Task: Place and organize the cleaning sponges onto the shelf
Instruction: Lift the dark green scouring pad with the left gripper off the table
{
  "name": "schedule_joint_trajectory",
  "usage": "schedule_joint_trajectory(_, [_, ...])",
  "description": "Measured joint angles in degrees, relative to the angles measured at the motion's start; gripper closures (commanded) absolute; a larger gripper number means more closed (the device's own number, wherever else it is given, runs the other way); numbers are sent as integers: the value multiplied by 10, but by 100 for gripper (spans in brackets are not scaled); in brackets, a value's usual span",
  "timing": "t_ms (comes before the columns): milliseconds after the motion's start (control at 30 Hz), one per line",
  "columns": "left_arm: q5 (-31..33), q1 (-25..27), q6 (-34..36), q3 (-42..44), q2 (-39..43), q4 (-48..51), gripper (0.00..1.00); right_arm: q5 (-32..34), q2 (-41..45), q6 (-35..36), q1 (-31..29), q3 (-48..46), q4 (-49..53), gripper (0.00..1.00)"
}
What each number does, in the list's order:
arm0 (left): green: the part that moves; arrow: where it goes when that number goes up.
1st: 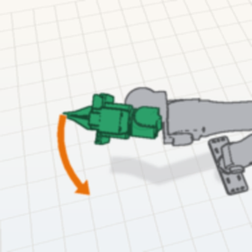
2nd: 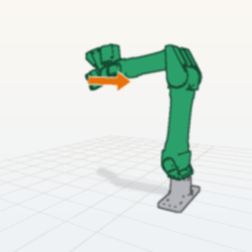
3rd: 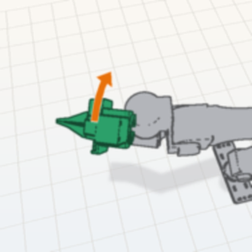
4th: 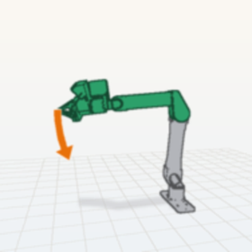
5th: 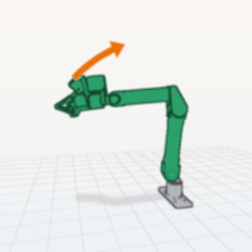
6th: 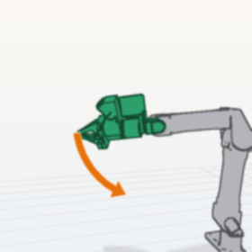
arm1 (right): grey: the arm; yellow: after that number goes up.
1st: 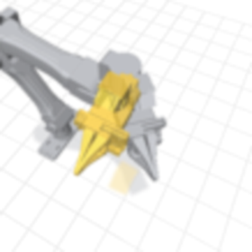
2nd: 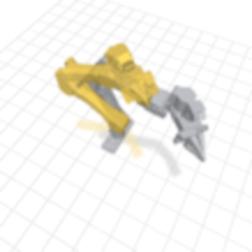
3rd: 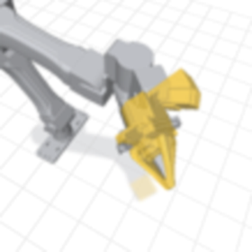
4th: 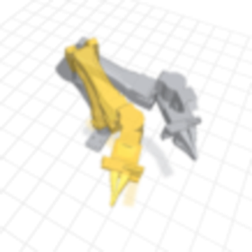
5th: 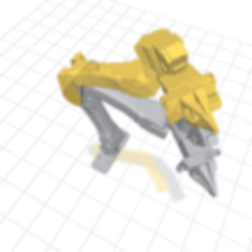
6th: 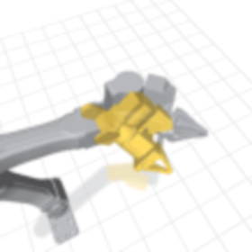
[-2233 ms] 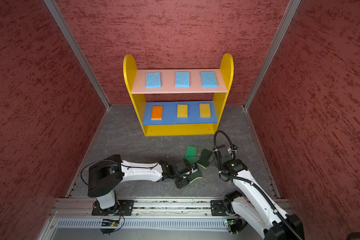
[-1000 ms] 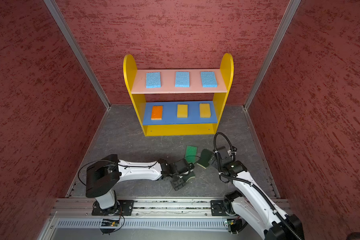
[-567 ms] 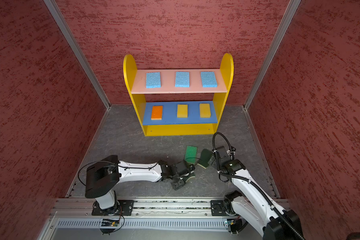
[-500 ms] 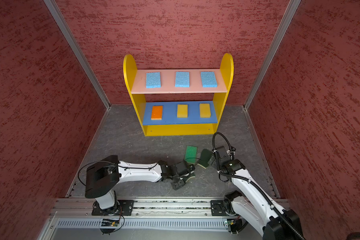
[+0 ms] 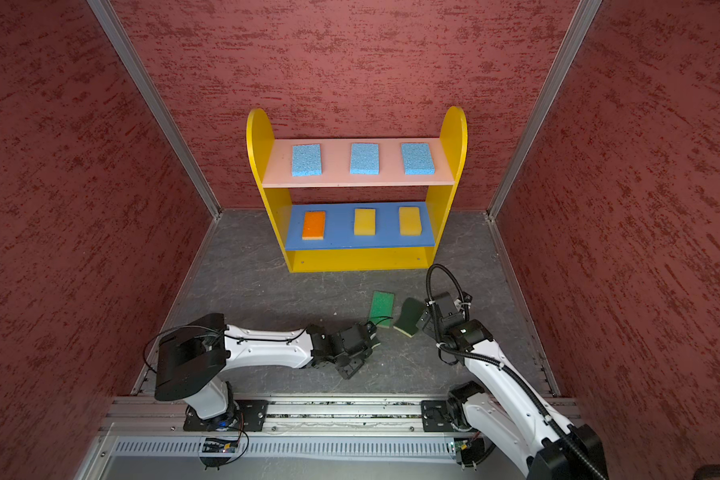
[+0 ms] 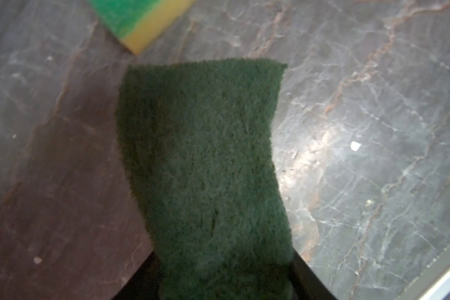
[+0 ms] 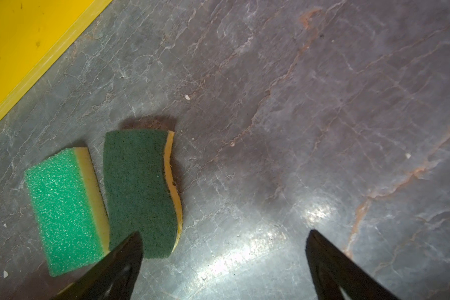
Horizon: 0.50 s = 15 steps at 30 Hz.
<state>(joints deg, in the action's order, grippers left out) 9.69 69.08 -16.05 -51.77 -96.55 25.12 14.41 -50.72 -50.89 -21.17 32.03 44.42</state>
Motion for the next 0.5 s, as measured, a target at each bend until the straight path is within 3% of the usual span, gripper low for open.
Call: schedule_joint_trajectory(500, [50, -96, -148, 123, 146, 51, 45, -4, 8, 6, 0, 7, 0, 1])
